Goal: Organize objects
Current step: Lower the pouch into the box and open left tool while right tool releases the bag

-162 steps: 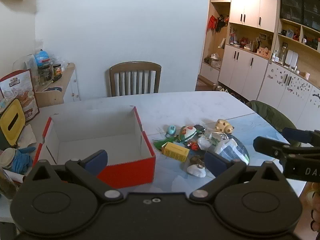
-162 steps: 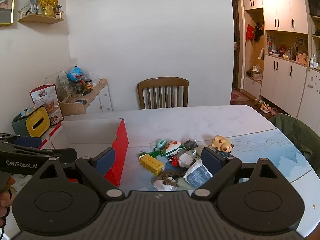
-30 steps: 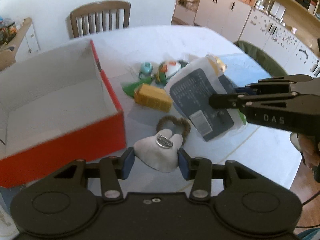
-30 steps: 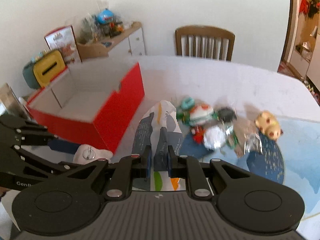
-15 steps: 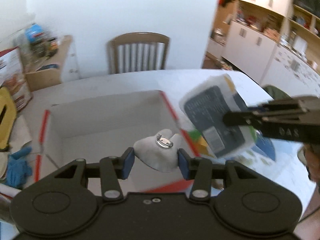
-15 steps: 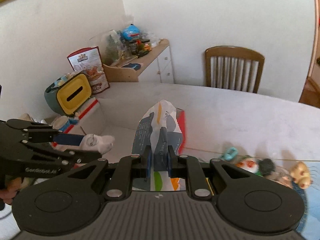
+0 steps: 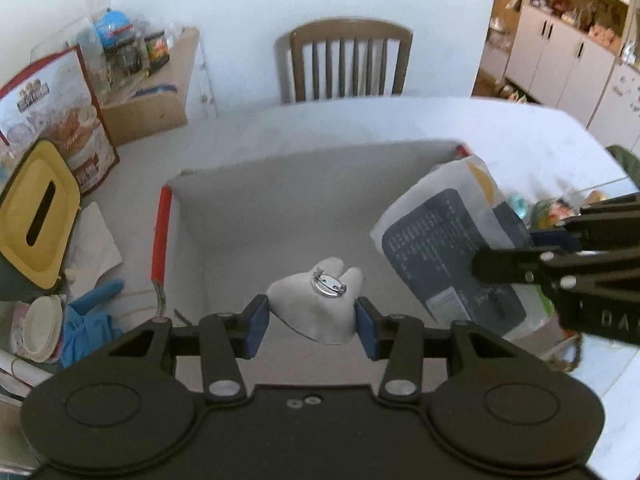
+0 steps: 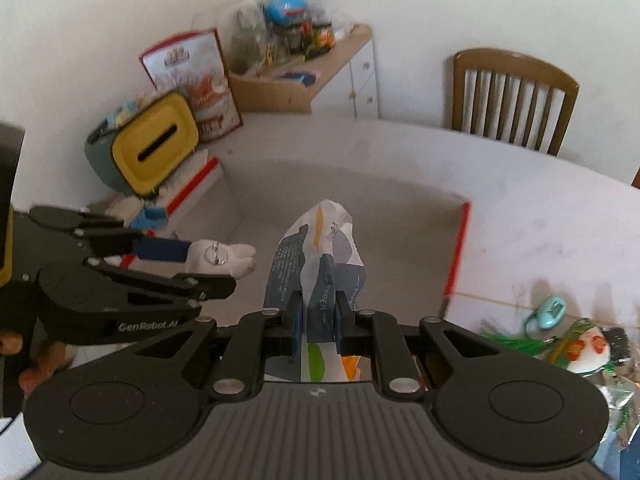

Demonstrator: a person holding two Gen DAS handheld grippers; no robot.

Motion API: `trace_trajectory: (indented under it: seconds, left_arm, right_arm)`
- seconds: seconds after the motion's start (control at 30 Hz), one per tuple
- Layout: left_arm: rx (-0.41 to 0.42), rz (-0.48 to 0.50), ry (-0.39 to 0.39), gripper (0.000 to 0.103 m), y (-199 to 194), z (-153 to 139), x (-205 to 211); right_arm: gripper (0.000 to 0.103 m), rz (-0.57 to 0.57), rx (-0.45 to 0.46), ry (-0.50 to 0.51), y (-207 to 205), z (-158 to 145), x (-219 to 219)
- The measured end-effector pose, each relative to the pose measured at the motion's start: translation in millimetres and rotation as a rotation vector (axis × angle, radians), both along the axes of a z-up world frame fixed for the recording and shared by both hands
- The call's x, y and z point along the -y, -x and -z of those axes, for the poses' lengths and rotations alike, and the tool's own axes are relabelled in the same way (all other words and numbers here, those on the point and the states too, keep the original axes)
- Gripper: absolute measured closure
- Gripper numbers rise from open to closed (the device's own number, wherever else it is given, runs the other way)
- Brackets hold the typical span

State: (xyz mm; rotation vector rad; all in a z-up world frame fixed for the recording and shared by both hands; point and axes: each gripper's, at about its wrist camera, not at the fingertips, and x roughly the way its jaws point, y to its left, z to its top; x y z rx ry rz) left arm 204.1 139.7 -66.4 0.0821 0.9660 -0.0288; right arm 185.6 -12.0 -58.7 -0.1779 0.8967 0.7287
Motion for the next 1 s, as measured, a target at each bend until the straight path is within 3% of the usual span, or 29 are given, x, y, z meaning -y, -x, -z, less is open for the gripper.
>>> trace_trajectory:
  seconds: [0.37, 0.67, 1.0]
  left_arm:
    - [-0.188, 0.063, -0.089, 0.058, -26, 37, 1]
    - [-0.314, 0.08, -0.156, 0.058, -27, 60, 6]
    - [-0.334, 0.078, -0.162, 0.054, -25, 69, 4]
  right_arm:
    - [0.088, -0.016, -0.069, 0.115, -6, 46, -32]
    - [0.088, -0.03, -0.113, 0.165, -4, 64, -42]
    - [0.088, -0.027, -0.131, 0.155, -11, 68, -42]
